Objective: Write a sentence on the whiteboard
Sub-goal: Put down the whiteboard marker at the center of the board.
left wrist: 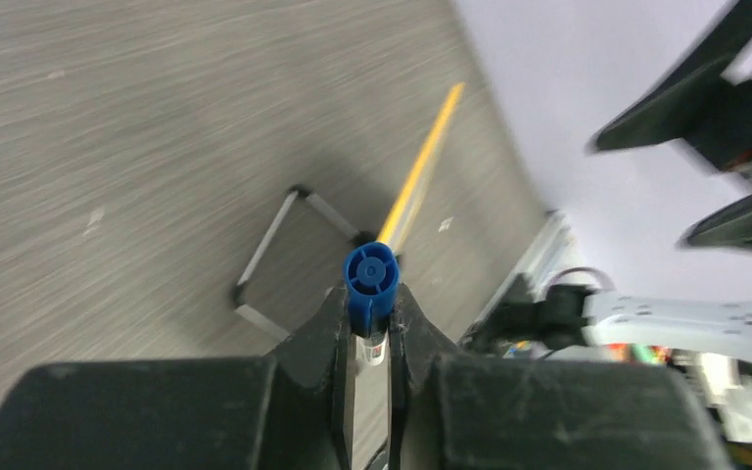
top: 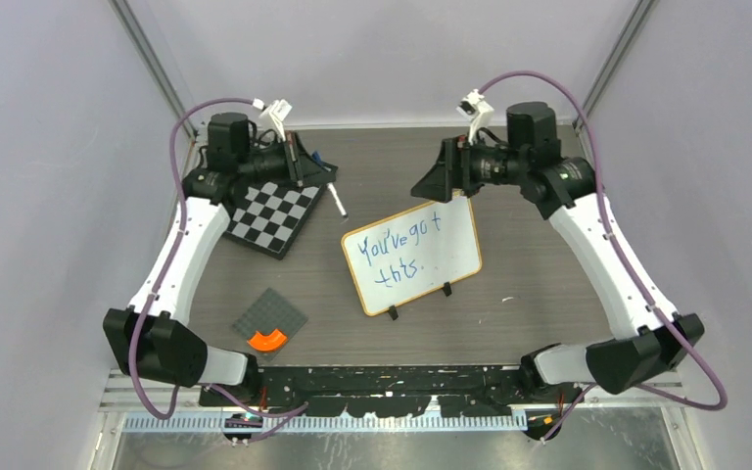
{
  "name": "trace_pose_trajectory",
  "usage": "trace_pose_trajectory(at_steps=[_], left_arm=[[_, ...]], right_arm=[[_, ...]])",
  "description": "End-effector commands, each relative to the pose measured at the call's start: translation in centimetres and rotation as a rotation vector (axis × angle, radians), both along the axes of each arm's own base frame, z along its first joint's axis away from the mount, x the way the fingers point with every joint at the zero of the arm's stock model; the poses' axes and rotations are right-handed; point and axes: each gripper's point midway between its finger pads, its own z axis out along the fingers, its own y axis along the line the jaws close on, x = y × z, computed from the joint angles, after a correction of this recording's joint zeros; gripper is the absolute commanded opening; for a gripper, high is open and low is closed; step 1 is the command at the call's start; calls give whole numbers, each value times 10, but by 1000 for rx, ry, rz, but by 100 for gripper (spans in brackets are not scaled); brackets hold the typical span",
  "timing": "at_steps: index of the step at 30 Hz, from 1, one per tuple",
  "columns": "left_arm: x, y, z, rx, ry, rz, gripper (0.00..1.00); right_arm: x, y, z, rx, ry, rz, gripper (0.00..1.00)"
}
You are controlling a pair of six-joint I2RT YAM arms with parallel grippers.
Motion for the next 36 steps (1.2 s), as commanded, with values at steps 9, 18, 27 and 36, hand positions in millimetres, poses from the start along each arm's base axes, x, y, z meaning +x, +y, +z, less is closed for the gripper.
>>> trace_pose_trajectory(at_steps=[9, 18, 27, 36], left_arm=[[-54, 75, -152, 581, 322, -51, 0], [-47, 65, -223, 589, 530, -81, 0], [-48, 62, -276, 736, 608, -116, 4], [-38, 67, -304, 831, 641, -89, 20]], right_arm=[[-3, -82, -26, -192, -92, -207, 86], [-9, -99, -48, -208, -51, -256, 86], [-9, -98, -56, -207, -30, -245, 86], [-8, -99, -58, -212, -24, -252, 86]])
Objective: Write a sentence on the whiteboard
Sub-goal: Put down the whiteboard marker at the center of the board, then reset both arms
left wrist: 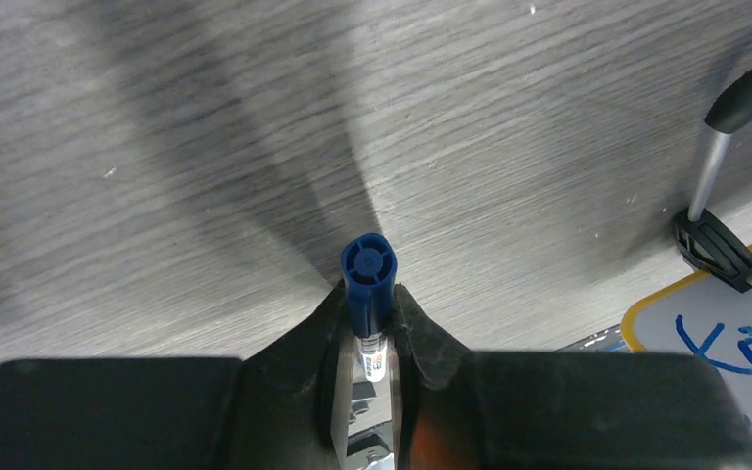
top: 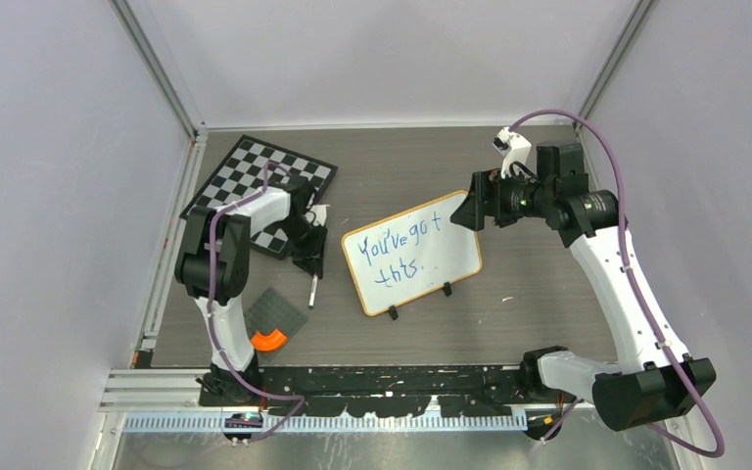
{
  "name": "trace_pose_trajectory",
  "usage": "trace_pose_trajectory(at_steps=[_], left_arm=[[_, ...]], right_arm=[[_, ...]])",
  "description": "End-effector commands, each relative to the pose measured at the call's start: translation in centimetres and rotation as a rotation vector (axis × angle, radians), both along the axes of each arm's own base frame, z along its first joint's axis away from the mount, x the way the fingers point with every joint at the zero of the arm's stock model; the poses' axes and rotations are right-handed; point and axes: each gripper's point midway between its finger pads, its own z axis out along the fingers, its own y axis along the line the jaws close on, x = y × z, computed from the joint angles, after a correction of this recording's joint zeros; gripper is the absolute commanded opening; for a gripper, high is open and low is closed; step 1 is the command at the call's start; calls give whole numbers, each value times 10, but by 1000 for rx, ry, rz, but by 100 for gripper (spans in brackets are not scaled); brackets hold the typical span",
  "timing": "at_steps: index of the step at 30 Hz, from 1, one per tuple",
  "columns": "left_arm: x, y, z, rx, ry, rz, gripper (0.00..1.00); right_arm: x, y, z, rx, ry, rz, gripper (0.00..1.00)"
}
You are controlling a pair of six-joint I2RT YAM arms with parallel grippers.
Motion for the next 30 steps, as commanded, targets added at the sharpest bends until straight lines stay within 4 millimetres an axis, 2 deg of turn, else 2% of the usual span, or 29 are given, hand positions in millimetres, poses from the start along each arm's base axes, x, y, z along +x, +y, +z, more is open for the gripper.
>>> trace_pose_trajectory(at_steps=[1, 7, 10, 13, 15, 16, 18, 19, 23, 24, 27, 28, 30], left_arm=[[19, 0, -6, 47, -51, -6, 23], [21, 7, -7, 101, -44, -11, 32], [21, 8, 6, 95, -62, -15, 41], [24, 3, 32, 57, -112, -33, 51], [29, 0, 55, 31, -162, -47, 53], [31, -1, 70, 18, -200, -58, 64], [40, 3, 98, 30, -284, -78, 70], [45, 6, 112, 42, -331, -97, 76], [66, 35, 165, 75, -476, -74, 97], [74, 44, 179, 64, -512, -48, 99], [89, 79, 213, 12, -596, 53, 100], [92, 88, 221, 0, -618, 77, 100], [95, 120, 232, -14, -649, 146, 100]], right_arm=[[4, -2, 11, 5, -54, -3, 86], [3, -2, 13, 3, -62, -9, 87], [3, -4, 19, 4, -69, -22, 89], [7, -8, 26, -6, -86, -46, 90], [11, -13, 30, -15, -93, -70, 91], [14, -16, 31, -20, -89, -82, 91], [18, -21, 35, -21, -78, -98, 91], [21, -25, 37, -17, -70, -108, 91], [32, -47, 48, -3, -67, -158, 91], [34, -54, 48, -5, -65, -170, 91], [42, -83, 48, -5, -47, -233, 91], [44, -92, 45, -13, -44, -239, 91], [47, -115, 40, -10, -21, -280, 91]])
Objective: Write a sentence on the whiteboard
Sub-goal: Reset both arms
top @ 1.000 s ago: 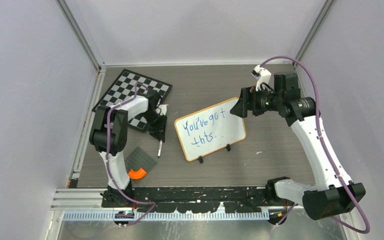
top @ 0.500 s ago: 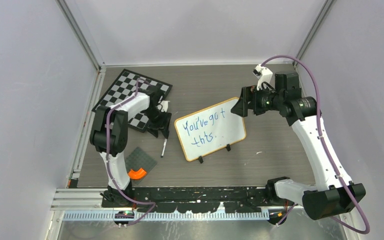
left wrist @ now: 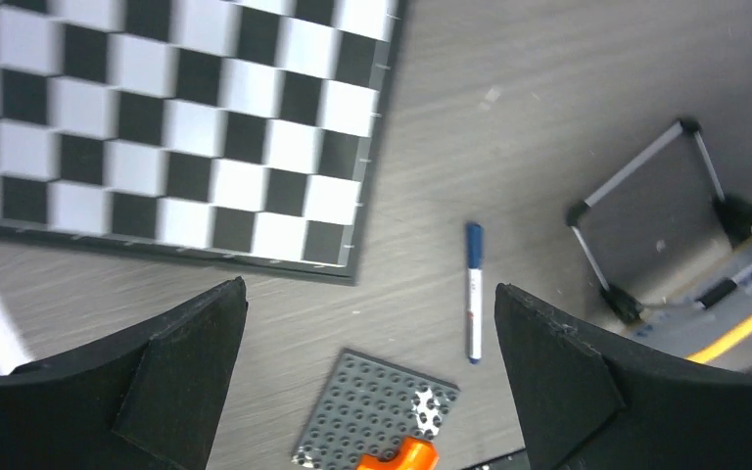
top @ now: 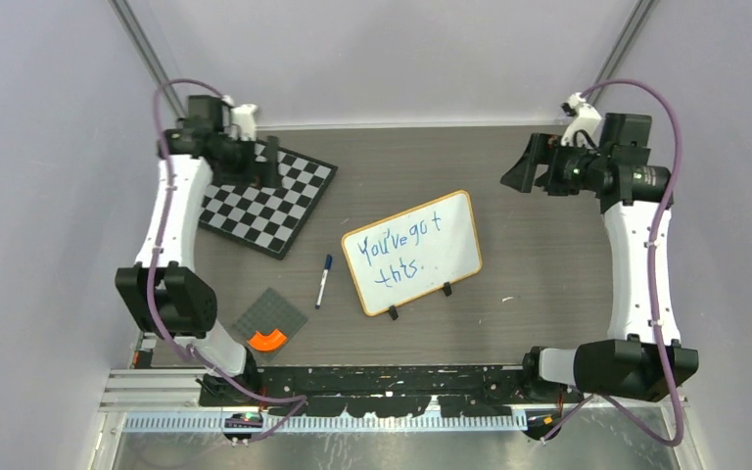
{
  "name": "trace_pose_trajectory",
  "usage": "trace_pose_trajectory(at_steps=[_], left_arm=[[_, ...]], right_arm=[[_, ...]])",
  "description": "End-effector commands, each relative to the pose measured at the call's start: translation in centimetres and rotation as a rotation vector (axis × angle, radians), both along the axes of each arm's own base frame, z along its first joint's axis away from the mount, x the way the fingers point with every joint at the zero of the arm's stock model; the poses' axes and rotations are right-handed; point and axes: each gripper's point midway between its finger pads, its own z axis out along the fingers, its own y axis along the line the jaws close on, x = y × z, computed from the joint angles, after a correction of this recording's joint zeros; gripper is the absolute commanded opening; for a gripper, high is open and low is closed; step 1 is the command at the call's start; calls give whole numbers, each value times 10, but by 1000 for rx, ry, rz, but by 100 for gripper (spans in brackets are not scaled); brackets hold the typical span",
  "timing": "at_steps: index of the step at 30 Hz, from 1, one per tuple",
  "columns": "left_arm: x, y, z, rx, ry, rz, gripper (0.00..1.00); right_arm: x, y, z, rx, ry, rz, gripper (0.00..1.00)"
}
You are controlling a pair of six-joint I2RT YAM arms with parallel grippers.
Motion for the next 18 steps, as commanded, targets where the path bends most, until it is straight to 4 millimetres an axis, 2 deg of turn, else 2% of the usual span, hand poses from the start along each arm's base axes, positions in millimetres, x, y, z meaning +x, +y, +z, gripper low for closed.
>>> trace_pose_trajectory(at_steps=[1, 5, 10, 18], left_arm=[[-5, 66, 27, -48, -54, 98, 100], [-14, 107, 7, -40, -53, 174, 100], [-30, 136, -31, -14, -22, 243, 100], [-34, 135, -35, -36, -38, 282, 100]], right_arm=[[2, -38, -1, 9, 21, -36, 91], [2, -73, -31, 11, 107, -97, 91], [-2, -96, -73, 17, 204, -134, 91], [1, -108, -98, -20, 237, -164, 91]])
